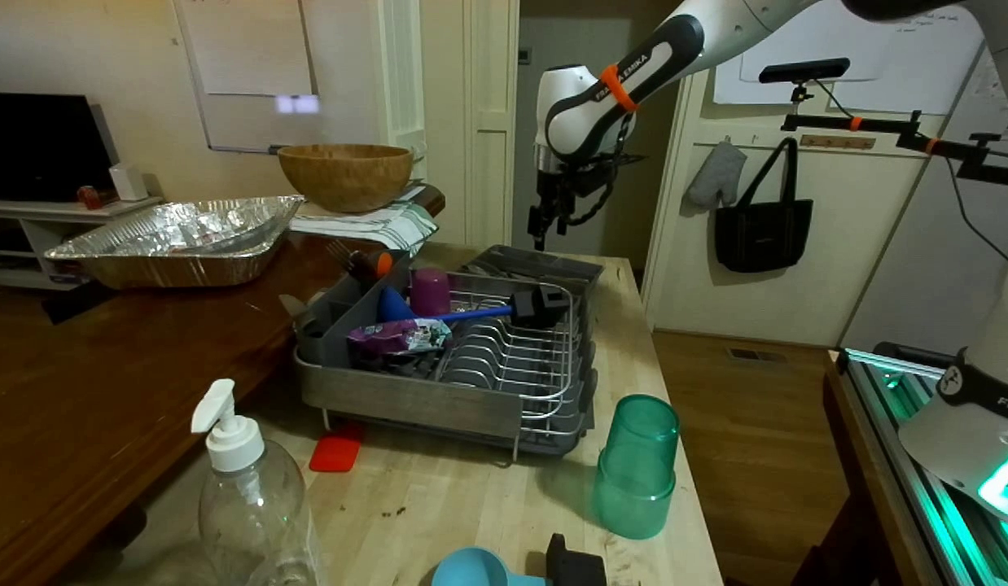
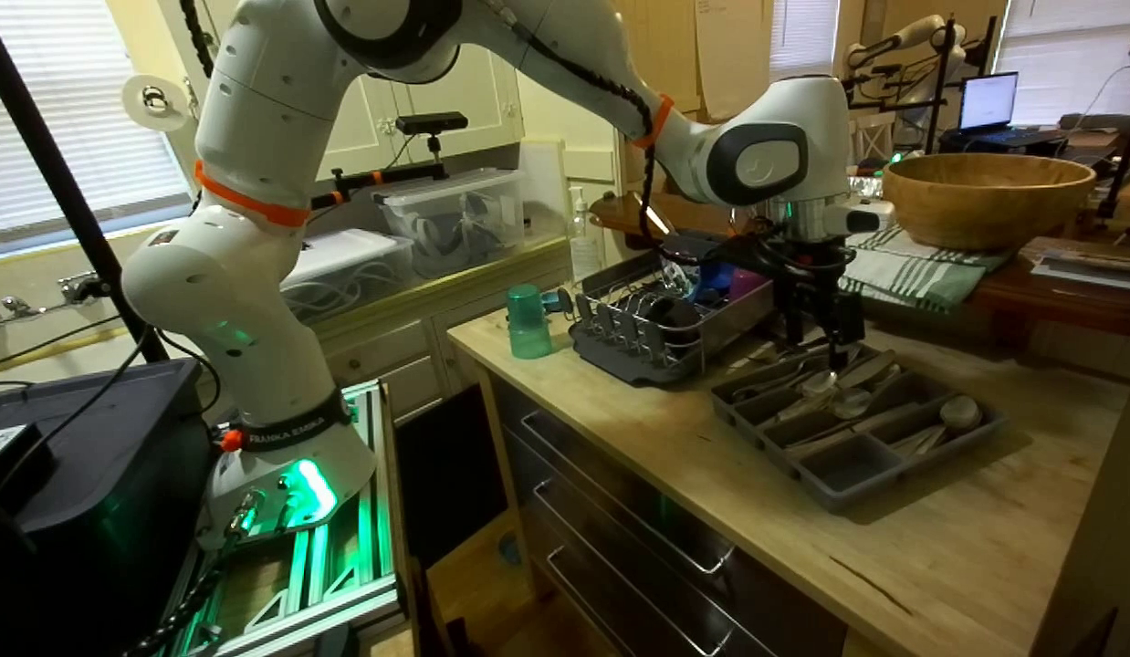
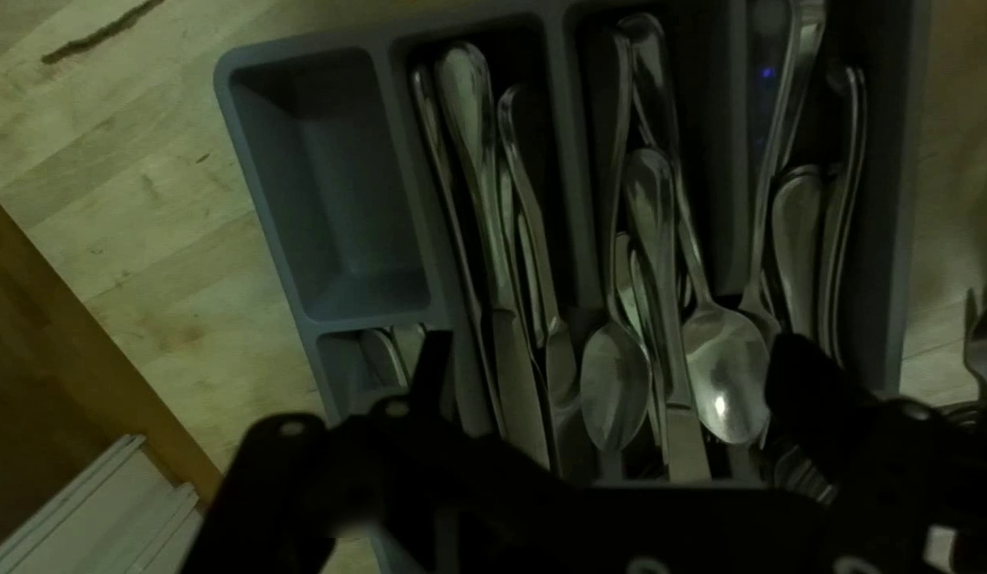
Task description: Put the fork in the drying rack
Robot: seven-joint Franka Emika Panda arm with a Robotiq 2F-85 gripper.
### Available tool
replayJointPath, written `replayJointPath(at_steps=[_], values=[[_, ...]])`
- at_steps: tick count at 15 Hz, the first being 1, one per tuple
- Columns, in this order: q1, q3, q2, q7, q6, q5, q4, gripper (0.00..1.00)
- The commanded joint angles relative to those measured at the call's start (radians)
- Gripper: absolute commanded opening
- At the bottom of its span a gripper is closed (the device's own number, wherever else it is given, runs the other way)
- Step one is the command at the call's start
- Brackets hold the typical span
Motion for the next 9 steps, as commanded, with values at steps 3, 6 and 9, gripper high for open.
replayJointPath(at_steps=[3,6,9], values=[[0.011,0.010,0.110,0.025,-0.012,-0.005,0.106,1.00],[0.019,0.016,0.217,0.032,-0.025,-0.005,0.212,1.00],[0.024,0.012,0.317,0.058,-0.062,0.001,0.326,0.96]])
